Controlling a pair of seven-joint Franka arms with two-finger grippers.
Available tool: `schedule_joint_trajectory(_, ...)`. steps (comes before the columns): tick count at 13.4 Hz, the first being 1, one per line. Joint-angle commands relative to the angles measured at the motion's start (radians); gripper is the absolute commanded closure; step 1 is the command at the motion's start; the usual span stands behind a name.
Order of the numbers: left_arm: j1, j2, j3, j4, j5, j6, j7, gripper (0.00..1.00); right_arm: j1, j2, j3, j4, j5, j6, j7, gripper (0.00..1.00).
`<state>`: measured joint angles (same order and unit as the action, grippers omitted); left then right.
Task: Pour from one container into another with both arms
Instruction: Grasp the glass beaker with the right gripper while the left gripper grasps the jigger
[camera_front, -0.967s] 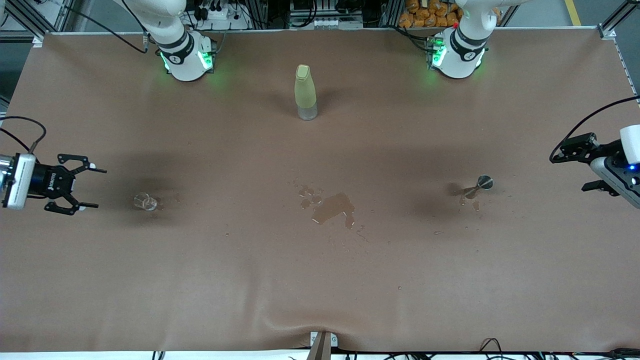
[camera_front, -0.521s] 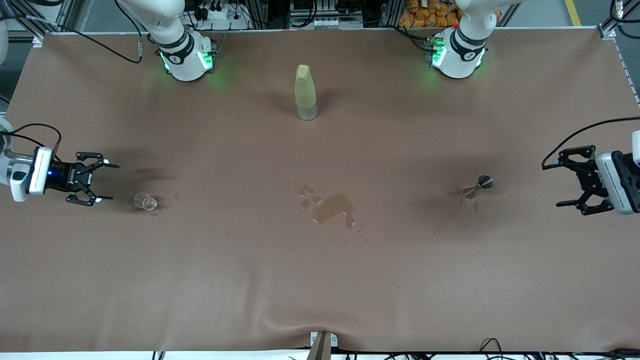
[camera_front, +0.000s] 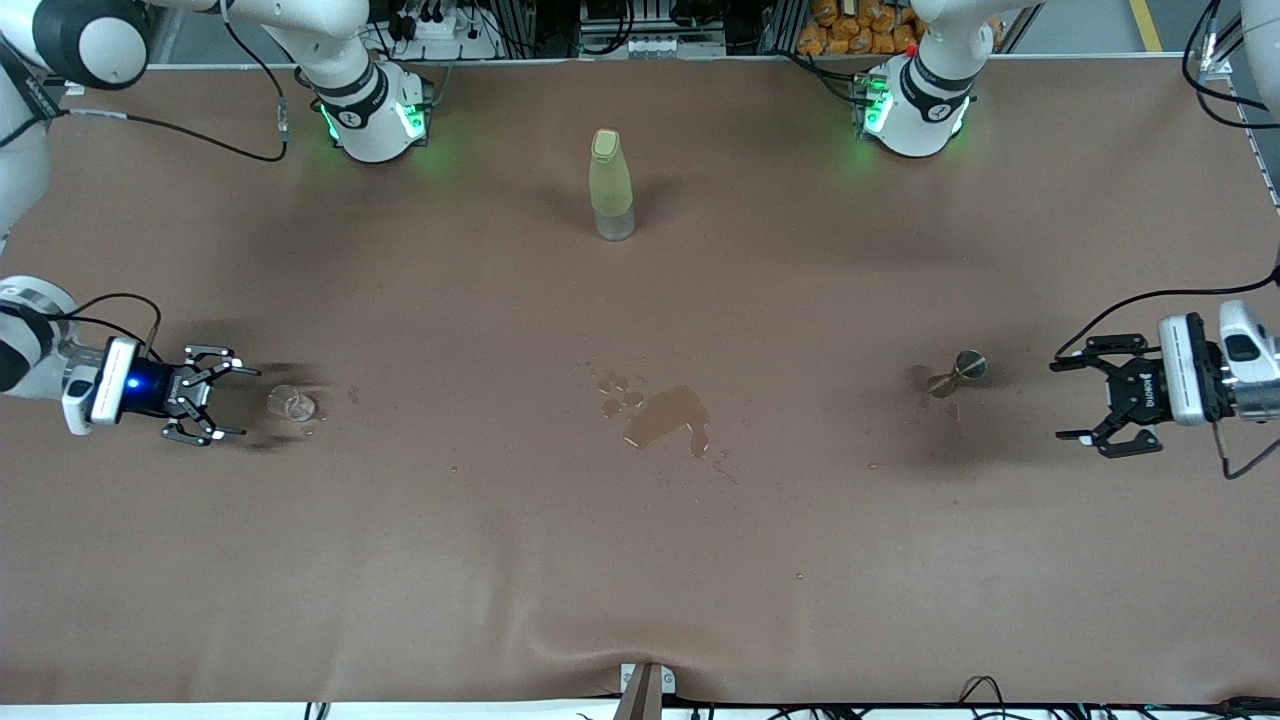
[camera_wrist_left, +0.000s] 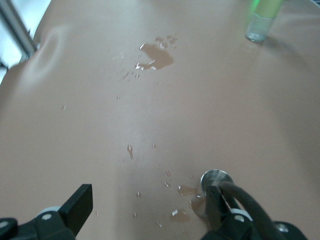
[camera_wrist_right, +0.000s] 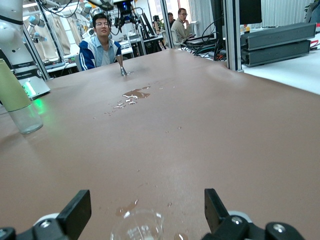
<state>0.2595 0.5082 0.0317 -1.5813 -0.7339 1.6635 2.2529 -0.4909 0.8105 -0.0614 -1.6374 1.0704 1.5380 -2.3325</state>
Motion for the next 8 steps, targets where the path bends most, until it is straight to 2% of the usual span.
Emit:
schedule_joint_trajectory(1,0.017,0.035,-0.004,-0.04,-0.068,0.01,0.225,0.0,-0.029,0.067,0.011,0.037,0.02,-0.03,-0.054,0.0)
schedule_joint_trajectory(4,0.018,0.095,-0.007,-0.083,-0.085,0.007,0.376,0.0,-0.029,0.105,0.014,0.037,0.023,-0.051,-0.11,0.0)
schedule_joint_trajectory(6,0.026,0.105,-0.007,-0.138,-0.119,-0.001,0.413,0.0,-0.04,0.124,0.014,0.039,0.023,-0.065,-0.114,0.0)
schedule_joint_trajectory(8,0.049,0.133,-0.009,-0.154,-0.125,-0.03,0.413,0.0,-0.037,0.147,0.017,0.045,0.034,-0.065,-0.119,0.0)
